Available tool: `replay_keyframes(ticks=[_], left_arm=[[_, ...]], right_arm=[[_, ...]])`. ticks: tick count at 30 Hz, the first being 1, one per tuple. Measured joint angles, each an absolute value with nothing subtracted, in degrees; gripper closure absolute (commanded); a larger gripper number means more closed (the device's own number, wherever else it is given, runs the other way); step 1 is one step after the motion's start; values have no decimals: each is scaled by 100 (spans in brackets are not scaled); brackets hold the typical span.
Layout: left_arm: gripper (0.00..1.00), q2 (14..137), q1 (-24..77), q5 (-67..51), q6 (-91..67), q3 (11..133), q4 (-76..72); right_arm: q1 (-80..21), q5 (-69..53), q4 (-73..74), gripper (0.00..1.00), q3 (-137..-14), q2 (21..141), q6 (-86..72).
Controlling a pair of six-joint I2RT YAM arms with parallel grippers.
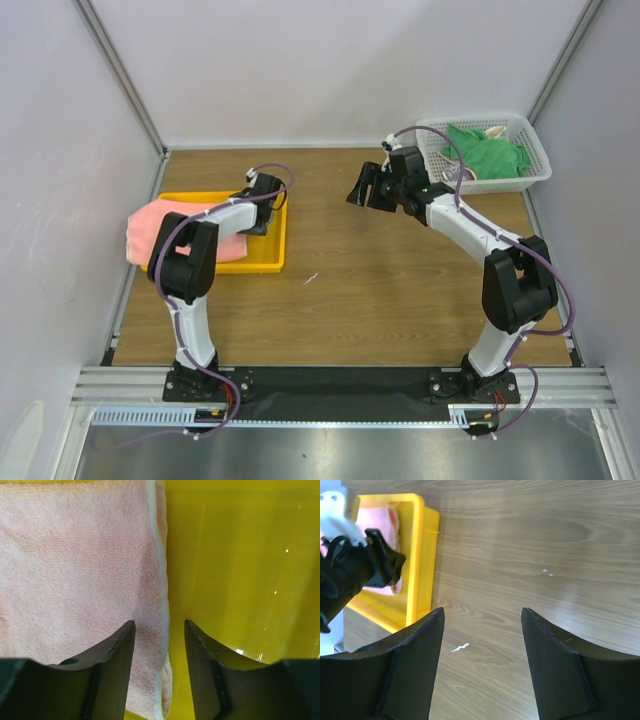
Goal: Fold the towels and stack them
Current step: Neatly place the folded towel into the bin
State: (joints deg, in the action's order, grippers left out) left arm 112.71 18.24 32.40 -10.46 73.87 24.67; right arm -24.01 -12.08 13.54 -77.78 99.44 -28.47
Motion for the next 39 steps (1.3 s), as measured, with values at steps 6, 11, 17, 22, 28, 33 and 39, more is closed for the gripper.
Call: replay_keyframes(ticks=[6, 11, 17, 22, 28, 33, 39], left_arm=[[88, 11297, 1610, 2781, -1031, 7402, 2462], [100, 11192, 1354, 2311, -978, 7301, 2265], [100, 10934, 1267, 1562, -945, 7076, 2088], [100, 10763, 1282, 873, -1031, 6956, 2018], [100, 10492, 1337, 401, -1214, 6785, 1966], [100, 10412, 1476, 217, -1354, 6755, 1859], [100, 10412, 1546, 5, -1470, 6755, 1813]], right_arm=[[-2536, -1299, 1240, 32, -7780, 9994, -2888], [-2624, -1345, 1168, 32, -7787, 10197, -2928], [-2759, -1426, 1155, 32, -7815, 10453, -3002], [-2816, -1448, 1162, 32, -7815, 10551, -3028], [-2827, -1450, 1153, 32, -7835, 10558, -3041], [-2827, -1452, 1149, 31, -7835, 10571, -3041], [-2827, -1448, 1151, 31, -7835, 10578, -3041]])
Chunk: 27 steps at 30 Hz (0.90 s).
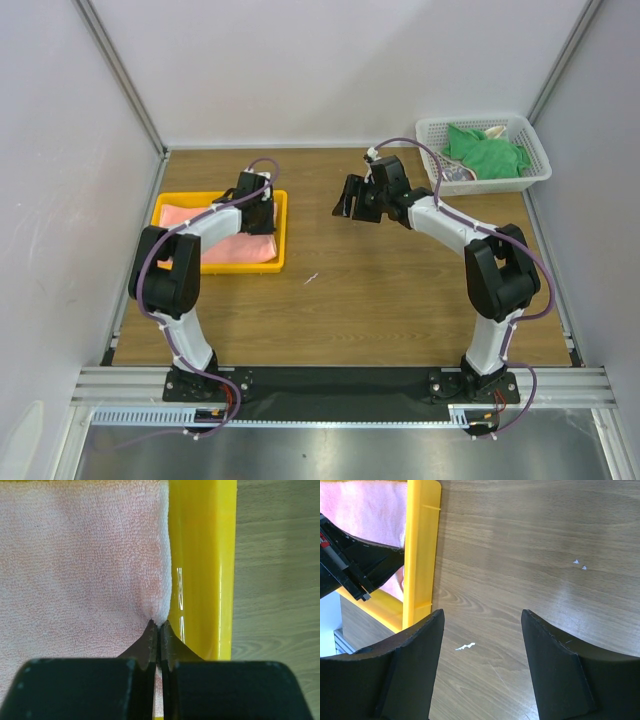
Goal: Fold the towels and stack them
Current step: Neatly place the folded towel into the bin
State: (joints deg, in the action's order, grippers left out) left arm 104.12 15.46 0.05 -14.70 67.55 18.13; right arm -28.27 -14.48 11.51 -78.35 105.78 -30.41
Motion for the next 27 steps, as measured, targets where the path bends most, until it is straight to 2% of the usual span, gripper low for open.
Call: replay_keyframes(ticks=[2, 5, 6, 7, 8, 11, 13, 15, 16, 22, 24, 25, 27], left_arm=[[99, 10412, 1553, -27, -1500, 6755, 1813], [84, 10412, 1559, -30, -1505, 6755, 1815], [71, 10412, 1559, -16, -1505, 6755, 1820], [64, 10412, 1562, 27, -1511, 6755, 1837], [46, 10412, 1564, 80, -1505, 6759, 1865], [29, 10409, 1562, 187, -1470, 6834, 2040], [23, 10390, 1553, 255, -1439, 6989, 2231], [11, 10302, 1518, 307, -1424, 7153, 2377], [0, 10204, 1490, 344, -1400, 7220, 2449], [0, 8952, 792, 405, -1496, 7288, 2720], [0, 8385, 336, 419, -1575, 7229, 2714], [0, 8149, 143, 436, -1619, 7177, 2692], [0, 7577, -228, 480, -1712, 7013, 2657]], right_arm=[[-2827, -1448, 1155, 31, -7835, 10578, -3041], [-2827, -1448, 1164, 31, -7835, 10578, -3041], [-2827, -1448, 1168, 31, -7835, 10578, -3041], [-2827, -1448, 1168, 31, -7837, 10578, -3041], [-2827, -1448, 1175, 30, -7841, 10578, -3039], [-2840, -1431, 1240, 29, -7894, 10578, -2993], [-2860, -1380, 1308, 29, -7957, 10578, -2954], [-2882, -1317, 1378, 28, -8038, 10578, -2880], [-2882, -1284, 1409, 26, -8066, 10575, -2842], [-2803, -1229, 1675, 17, -8079, 10363, -2679], [-2655, -1240, 1684, 10, -7996, 10082, -2644], [-2576, -1234, 1680, 3, -7937, 9929, -2624], [-2340, -1129, 1682, 0, -7756, 9439, -2532]])
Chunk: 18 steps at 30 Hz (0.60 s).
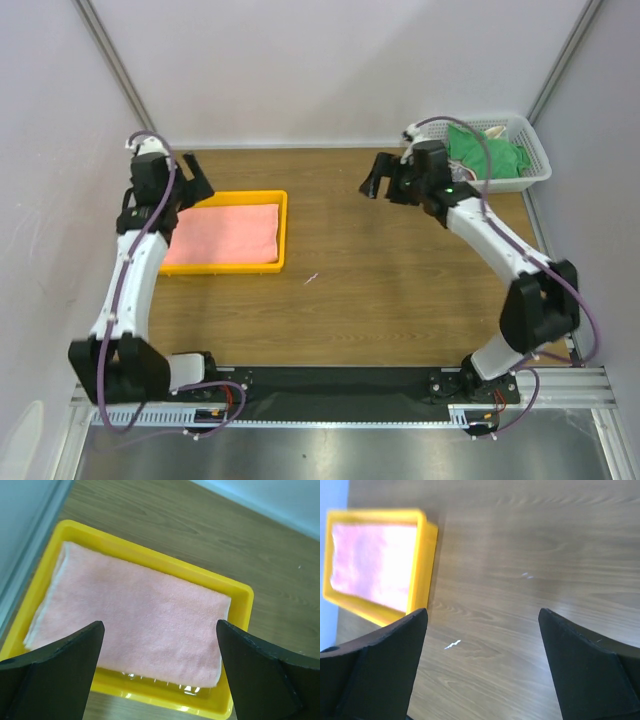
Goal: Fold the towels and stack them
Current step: Neatly place the folded towel into the bin, then grab crumpled towel
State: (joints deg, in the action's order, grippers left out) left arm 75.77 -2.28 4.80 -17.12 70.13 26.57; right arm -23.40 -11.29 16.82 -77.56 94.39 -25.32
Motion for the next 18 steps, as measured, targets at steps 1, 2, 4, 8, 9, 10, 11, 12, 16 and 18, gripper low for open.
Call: replay_keyframes(ticks=[1, 2, 4, 8, 9, 10, 11, 12, 16, 18], left_arm=[[0, 7328, -329, 504, -1756, 6914, 2622], [0, 7074, -384, 537, -1793, 6820, 2620], [0, 6650, -395, 539, -1861, 6617, 2567], [0, 5883, -392, 401, -2012, 5800, 2309], [0, 5658, -392, 373, -2062, 5507, 2237], [0, 5422, -392, 340, -2110, 5190, 2213], [0, 5229, -392, 318, -2152, 4952, 2206], [0, 5039, -392, 285, -2191, 4727, 2191], [0, 4388, -388, 156, -2377, 4200, 2130], [0, 4095, -388, 45, -2462, 4073, 1957]], right_arm=[[-2224, -1061, 1684, 0, -7669, 9177, -2469], [-2099, -989, 1686, 0, -7603, 8917, -2388], [-1881, -880, 1682, 0, -7540, 8501, -2259], [-1594, -720, 1485, 0, -7170, 7756, -2029], [-1553, -690, 1391, 0, -6976, 7588, -1964], [-1522, -676, 1269, 0, -6777, 7456, -1918], [-1507, -635, 1162, 0, -6493, 7279, -1872], [-1496, -585, 1100, 0, -6191, 7116, -1828], [-1496, -419, 856, 0, -5081, 6549, -1826], [-1496, -386, 722, 0, -4587, 6248, -1868]])
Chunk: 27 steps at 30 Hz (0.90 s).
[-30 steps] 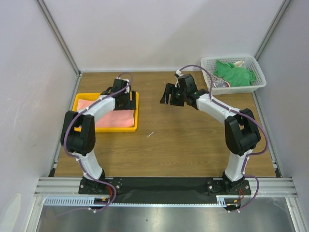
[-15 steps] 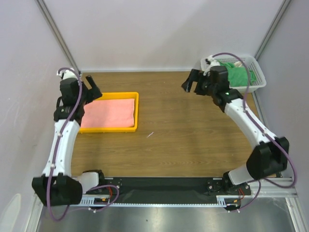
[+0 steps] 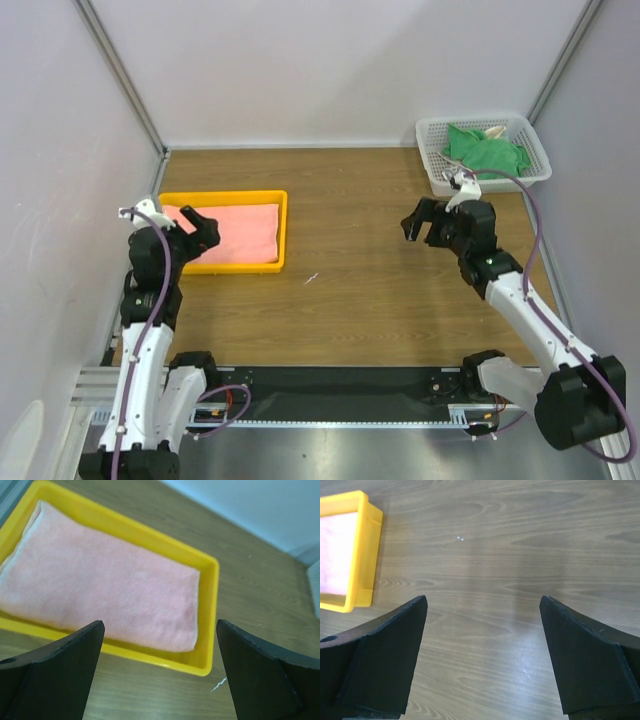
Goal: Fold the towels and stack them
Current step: Grab crumpled towel
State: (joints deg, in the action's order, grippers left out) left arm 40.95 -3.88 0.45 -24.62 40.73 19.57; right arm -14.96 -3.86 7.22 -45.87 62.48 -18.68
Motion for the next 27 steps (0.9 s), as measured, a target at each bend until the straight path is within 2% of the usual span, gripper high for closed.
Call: replay_keyframes(ticks=[7, 14, 20, 27], left_arm=[[0, 3736, -388, -178, -2620, 3870, 1382], [0, 3951, -388, -375, -2652, 3868, 1278], [0, 4333, -342, -561, -2657, 3896, 1212], [0, 4737, 106, -432, -2668, 4088, 1192]], right_arm=[[-1496, -191, 139, 0, -3583, 5529, -2176], [-1496, 255, 95, 1, -3607, 5441, -2196], [-1461, 810, 180, 0, -4259, 6031, -2180], [-838, 738, 303, 0, -5837, 7349, -2257]])
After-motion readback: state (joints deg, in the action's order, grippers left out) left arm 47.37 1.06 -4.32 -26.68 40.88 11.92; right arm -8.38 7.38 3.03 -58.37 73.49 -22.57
